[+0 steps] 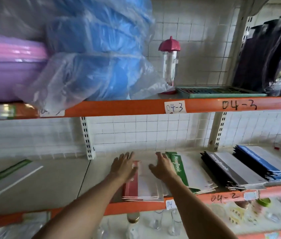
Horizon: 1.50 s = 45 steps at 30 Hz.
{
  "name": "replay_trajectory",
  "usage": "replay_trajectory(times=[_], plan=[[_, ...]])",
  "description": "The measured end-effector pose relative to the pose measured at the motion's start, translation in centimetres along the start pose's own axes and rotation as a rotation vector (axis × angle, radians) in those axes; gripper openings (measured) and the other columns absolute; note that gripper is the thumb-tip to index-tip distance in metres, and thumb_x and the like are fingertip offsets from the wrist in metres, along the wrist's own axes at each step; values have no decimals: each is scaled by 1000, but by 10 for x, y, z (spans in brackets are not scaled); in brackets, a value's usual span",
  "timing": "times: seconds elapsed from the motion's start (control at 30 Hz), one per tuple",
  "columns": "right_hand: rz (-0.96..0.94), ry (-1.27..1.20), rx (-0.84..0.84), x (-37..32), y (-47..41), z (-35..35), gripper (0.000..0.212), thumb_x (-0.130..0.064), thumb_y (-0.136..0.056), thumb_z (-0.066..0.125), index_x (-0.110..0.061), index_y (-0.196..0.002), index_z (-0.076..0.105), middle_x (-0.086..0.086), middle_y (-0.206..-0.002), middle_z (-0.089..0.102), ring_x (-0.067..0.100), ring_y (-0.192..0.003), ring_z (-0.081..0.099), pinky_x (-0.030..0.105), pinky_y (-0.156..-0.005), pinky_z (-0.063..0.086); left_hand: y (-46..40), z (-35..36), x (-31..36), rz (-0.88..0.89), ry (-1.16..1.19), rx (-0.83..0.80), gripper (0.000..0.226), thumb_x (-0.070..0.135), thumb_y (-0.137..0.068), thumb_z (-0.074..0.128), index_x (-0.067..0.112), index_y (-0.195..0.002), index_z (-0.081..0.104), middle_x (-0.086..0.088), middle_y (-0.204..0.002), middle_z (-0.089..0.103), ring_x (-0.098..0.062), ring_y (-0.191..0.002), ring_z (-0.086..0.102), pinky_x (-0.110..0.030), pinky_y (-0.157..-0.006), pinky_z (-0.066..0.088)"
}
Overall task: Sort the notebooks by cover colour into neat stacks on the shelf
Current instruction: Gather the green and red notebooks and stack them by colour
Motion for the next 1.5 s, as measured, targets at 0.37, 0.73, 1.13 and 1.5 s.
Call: replay_trajectory(times=[0.37, 0.73, 1.13, 1.5], plan=[[-192, 72, -244, -212, 34, 192, 65, -39, -89, 60, -17, -146, 37, 7, -149, 41, 30, -133, 42, 36, -108, 37, 80, -6, -288, -221, -179, -59, 71, 53, -96, 44, 23, -156, 18, -2, -159, 29, -25, -145, 27, -45, -118, 20], [-292, 126, -363, -377, 68, 333, 63, -37, -89, 58, -16, -145, 38, 8, -146, 43, 29, -133, 41, 36, -108, 34, 160, -12, -518, -434, -159, -120, 67, 54, -99, 39, 13, -150, 29, -13, -153, 36, -32, -138, 37, -41, -111, 32], [-397, 246, -362, -426, 76, 384, 59, -19, -94, 46, -23, -150, 29, 1, -161, 21, 23, -150, 8, 41, -120, 12, 158, -31, -515, -291, 118, 173, 42, 21, -101, 45, 15, -142, 44, -6, -136, 55, -26, -119, 54, -37, -93, 45], [-25, 385, -96, -369, 67, 351, 48, -53, -87, 53, -18, -120, 58, 13, -125, 55, 36, -119, 48, 52, -100, 26, 152, -9, -507, -234, 39, 228, 23, 19, -73, 80, 14, -76, 59, -4, -78, 57, -30, -70, 60, -36, -59, 49]])
Point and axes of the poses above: each hand's wrist, its own y-axis away from the middle knuckle, its own z-axis out of the palm, x = y × z, the point moved 10 cm from there along -y, towards the middle knuckle
